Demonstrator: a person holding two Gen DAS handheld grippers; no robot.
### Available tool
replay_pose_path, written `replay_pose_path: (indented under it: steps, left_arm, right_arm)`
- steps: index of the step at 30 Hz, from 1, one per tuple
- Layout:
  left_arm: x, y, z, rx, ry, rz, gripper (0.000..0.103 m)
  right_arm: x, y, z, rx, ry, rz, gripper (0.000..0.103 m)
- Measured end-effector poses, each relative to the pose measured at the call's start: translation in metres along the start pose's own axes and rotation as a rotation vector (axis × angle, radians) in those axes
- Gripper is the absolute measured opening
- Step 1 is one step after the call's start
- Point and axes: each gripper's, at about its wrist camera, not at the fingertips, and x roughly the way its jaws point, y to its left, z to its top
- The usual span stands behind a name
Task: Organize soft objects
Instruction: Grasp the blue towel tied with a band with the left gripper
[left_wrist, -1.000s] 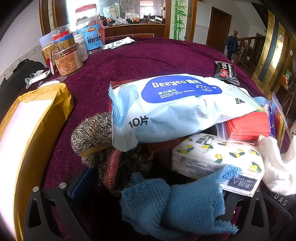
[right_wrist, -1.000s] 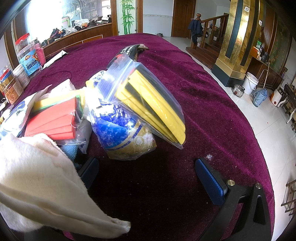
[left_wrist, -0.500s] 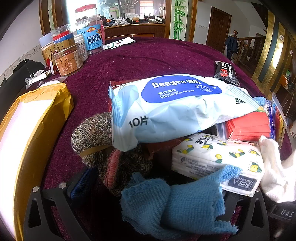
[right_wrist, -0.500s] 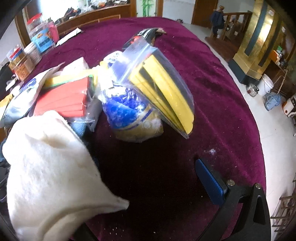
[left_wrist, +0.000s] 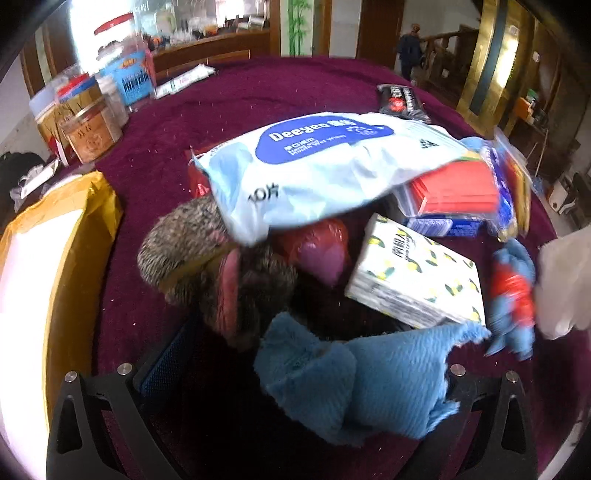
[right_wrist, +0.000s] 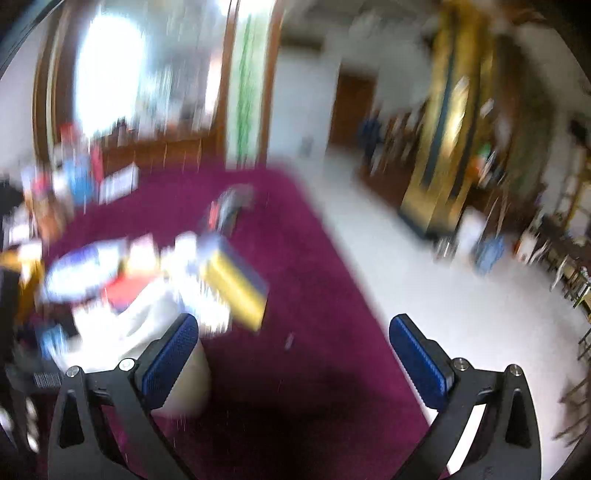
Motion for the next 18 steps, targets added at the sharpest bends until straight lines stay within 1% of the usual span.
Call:
replay_pose_path:
  steps: [1,2,4,5,6,9,10,12,13,14,16,18]
  left_arm:
    - [-0.002,0.000,-0.003,-0.004,-0.001,0.008,0.102]
    - [-0.002,-0.002,-0.004,-0.003,0.000,0.016,0.102]
    - [-0.004,-0.004,-0.007,-0.010,-0.001,0.022,0.103]
    - [-0.004,-0.005,-0.008,-0.010,-0.001,0.026,0.103]
    - [-0.004,-0.006,-0.007,-0.010,0.000,0.029,0.103]
    - [-0.005,-0.008,-0.005,-0.010,0.006,0.024,0.102]
    - [-0.005,-0.005,-0.002,-0.007,0.021,0.011,0.101]
    - [-0.014,0.001,-0.001,-0.027,0.038,-0.045,0.097]
    - [-0.028,0.005,-0.003,-0.041,0.016,-0.086,0.097]
    - [-0.041,0.009,-0.005,-0.038,-0.022,-0.098,0.097]
    - [-0.067,0.017,-0.009,-0.022,-0.099,-0.087,0.097]
    - [-0.095,0.033,-0.018,-0.023,-0.172,-0.098,0.098]
  right_arm:
    - [-0.010,-0.003,-0.002,0.010,-0.073,0.018,0.103]
    - [-0.010,-0.002,-0.001,-0.007,-0.077,0.037,0.103]
    - [-0.001,0.005,0.006,-0.038,-0.023,0.006,0.103]
    - [-0.001,0.004,0.009,-0.025,-0.032,-0.001,0.103]
    - [-0.001,0.005,0.015,-0.003,-0.053,0.004,0.103]
    - [0.008,0.010,0.021,0.022,-0.045,0.055,0.103]
    - [0.018,0.018,0.025,0.023,-0.035,0.070,0.103]
    - [0.038,0.039,0.031,0.025,0.000,0.097,0.103]
    - [0.049,0.046,0.031,0.033,0.015,0.122,0.103]
    - [0.056,0.055,0.028,0.041,0.019,0.136,0.103]
    - [0.065,0.061,0.022,0.054,0.016,0.160,0.103]
    - [0.071,0.063,0.010,0.071,0.012,0.176,0.103]
